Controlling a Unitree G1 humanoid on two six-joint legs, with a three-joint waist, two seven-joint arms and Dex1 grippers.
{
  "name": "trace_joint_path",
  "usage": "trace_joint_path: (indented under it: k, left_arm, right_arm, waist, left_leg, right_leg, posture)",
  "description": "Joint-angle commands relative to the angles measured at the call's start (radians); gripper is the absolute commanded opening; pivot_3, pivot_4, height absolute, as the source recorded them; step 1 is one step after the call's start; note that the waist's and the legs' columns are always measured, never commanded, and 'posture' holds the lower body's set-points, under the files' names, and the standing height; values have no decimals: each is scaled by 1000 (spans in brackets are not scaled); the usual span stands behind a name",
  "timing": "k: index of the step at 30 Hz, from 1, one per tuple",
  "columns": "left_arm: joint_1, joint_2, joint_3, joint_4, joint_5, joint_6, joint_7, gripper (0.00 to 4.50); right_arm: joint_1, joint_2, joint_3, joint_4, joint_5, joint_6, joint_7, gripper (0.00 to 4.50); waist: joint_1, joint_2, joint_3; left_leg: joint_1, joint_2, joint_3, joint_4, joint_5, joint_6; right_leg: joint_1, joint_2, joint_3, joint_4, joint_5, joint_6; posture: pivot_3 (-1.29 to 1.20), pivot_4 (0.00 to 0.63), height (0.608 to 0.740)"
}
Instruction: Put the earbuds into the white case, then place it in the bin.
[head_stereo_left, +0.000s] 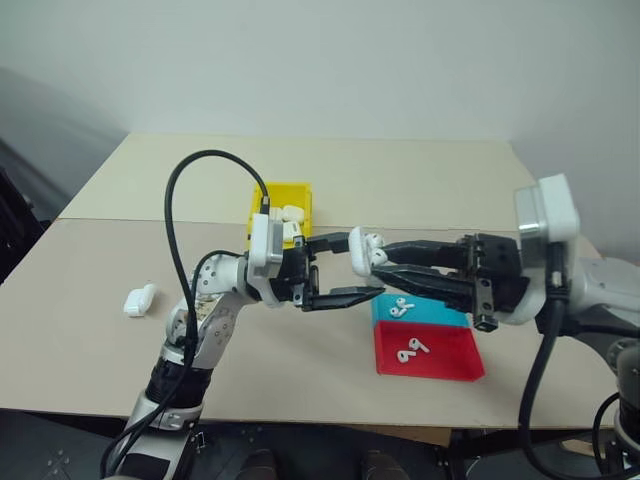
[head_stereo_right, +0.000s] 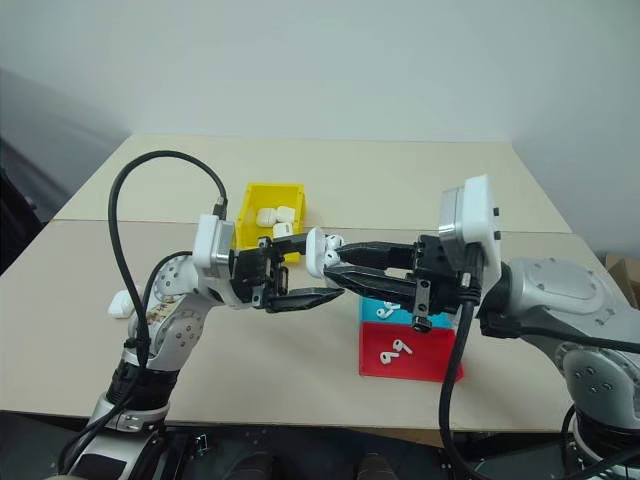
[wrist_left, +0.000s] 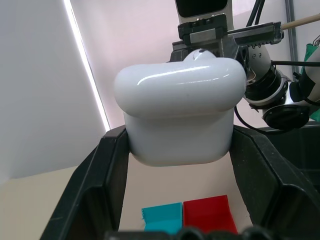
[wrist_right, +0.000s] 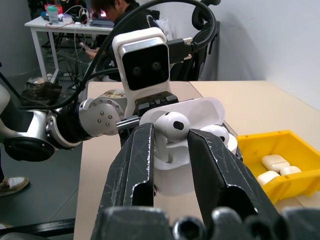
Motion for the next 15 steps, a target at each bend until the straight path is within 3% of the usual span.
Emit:
trace_joint_path:
  k: [1, 10, 15]
  left_arm:
    - [-1, -2, 7, -40, -11, -16, -1, 2755]
    - [-2, -4, 6, -35, -7, -19, 0, 2755]
    - [-2, -2, 8, -33, -8, -22, -6, 2755]
  right_arm:
    - [-4, -13, -14, -16, -5, -38, 5, 1312]
    - [21, -14, -3, -36, -64, -91, 41, 1312]
    - [47, -32, -7, -58, -110, -131, 72, 2852]
  waist:
    - [0, 0, 0]
    - [0, 0, 0]
    - [0, 0, 0]
  left_leg:
    - [0, 0, 0, 0, 0, 0]
    - [0, 0, 0, 0, 0, 0]
    - [0, 0, 0, 0, 0, 0]
  right_leg:
    - [0, 0, 0, 0, 0, 0]
    - [0, 0, 0, 0, 0, 0]
    - [0, 0, 0, 0, 0, 0]
  posture:
    - [0, 150, 740]
    - [0, 150, 740]
    - [0, 150, 740]
